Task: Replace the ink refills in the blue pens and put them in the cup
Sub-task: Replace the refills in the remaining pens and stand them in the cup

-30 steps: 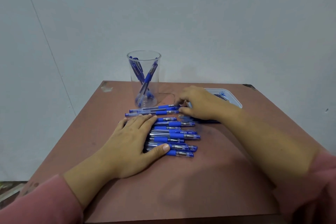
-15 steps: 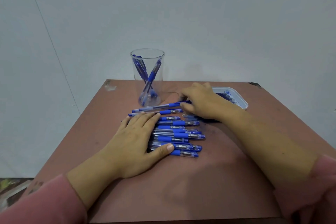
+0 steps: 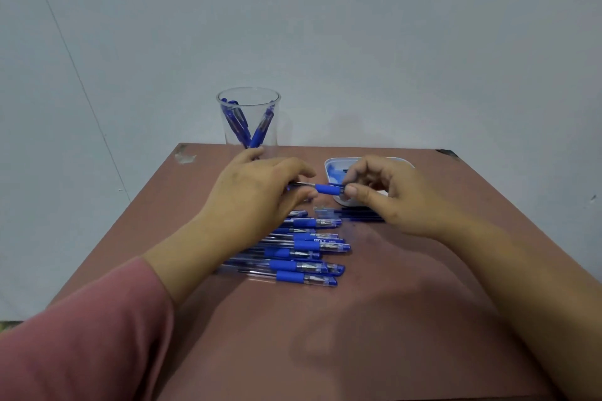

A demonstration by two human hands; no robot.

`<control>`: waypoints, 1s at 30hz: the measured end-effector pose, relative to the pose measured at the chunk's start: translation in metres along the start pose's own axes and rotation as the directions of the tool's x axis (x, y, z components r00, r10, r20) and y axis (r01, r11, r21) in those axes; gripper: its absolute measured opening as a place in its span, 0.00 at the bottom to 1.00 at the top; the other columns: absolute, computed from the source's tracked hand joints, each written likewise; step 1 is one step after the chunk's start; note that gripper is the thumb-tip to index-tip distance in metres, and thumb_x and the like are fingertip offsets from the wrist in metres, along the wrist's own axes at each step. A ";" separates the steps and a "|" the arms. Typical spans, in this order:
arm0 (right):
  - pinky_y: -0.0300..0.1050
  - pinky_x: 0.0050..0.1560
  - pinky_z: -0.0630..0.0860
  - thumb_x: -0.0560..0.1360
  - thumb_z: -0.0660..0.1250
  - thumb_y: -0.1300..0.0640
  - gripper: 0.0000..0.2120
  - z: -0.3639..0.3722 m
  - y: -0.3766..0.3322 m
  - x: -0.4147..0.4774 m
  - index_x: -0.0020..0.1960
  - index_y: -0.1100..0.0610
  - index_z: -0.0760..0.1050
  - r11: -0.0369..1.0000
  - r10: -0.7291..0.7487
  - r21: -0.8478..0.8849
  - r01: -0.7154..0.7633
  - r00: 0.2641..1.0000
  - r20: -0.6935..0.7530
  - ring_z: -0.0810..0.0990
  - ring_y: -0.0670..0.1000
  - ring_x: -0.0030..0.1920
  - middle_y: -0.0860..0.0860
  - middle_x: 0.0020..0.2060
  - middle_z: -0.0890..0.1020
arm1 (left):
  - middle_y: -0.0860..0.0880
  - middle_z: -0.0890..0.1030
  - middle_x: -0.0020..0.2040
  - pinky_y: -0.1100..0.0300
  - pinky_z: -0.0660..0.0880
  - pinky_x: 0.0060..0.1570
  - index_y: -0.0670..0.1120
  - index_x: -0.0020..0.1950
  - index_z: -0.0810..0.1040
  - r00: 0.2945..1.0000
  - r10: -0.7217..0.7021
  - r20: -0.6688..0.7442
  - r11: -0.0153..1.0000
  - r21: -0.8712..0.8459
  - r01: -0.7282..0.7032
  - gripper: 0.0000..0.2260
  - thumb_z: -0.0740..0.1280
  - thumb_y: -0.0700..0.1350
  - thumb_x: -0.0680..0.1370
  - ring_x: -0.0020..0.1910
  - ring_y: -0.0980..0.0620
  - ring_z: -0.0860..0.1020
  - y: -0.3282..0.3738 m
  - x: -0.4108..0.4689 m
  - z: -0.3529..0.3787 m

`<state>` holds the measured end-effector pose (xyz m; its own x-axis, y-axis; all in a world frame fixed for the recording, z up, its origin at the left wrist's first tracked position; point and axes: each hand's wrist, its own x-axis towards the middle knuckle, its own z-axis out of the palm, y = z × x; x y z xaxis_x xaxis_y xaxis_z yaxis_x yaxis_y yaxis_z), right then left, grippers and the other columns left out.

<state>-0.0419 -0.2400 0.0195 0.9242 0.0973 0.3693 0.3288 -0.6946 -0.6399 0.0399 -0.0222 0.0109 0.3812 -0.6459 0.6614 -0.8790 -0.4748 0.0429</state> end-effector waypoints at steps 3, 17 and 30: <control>0.35 0.49 0.74 0.73 0.73 0.54 0.10 0.006 0.009 -0.010 0.48 0.41 0.76 0.994 -0.056 -0.100 0.048 0.995 -0.078 0.79 0.42 0.46 0.37 0.43 0.81 | 0.57 0.82 0.41 0.60 0.73 0.47 0.52 0.49 0.81 0.999 -0.023 0.049 0.999 -0.034 0.024 0.16 0.58 0.58 0.78 0.38 0.56 0.78 -0.002 -0.001 0.005; 0.30 0.47 0.72 0.73 0.70 0.50 0.08 0.025 0.006 0.000 0.52 0.48 0.76 0.938 -0.329 -0.192 0.288 0.913 -0.240 0.78 0.40 0.44 0.41 0.41 0.79 | 0.63 0.76 0.48 0.68 0.73 0.41 0.50 0.56 0.81 0.997 0.038 -0.070 0.968 -0.244 -0.054 0.14 0.65 0.56 0.76 0.42 0.64 0.73 -0.007 -0.013 0.009; 0.35 0.42 0.73 0.75 0.65 0.51 0.10 0.031 0.003 0.000 0.47 0.56 0.79 0.948 -0.293 -0.196 0.250 0.927 -0.233 0.78 0.45 0.42 0.45 0.39 0.81 | 0.66 0.74 0.43 0.72 0.68 0.40 0.54 0.57 0.79 0.999 -0.009 0.050 0.946 -0.324 0.024 0.13 0.61 0.54 0.77 0.41 0.64 0.74 -0.005 -0.013 0.006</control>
<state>-0.0352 -0.2200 -0.0036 0.7156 0.1277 0.6867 0.5050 -0.7738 -0.3824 0.0415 -0.0147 -0.0019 0.4025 -0.6708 0.6229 -0.9149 -0.2713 0.2990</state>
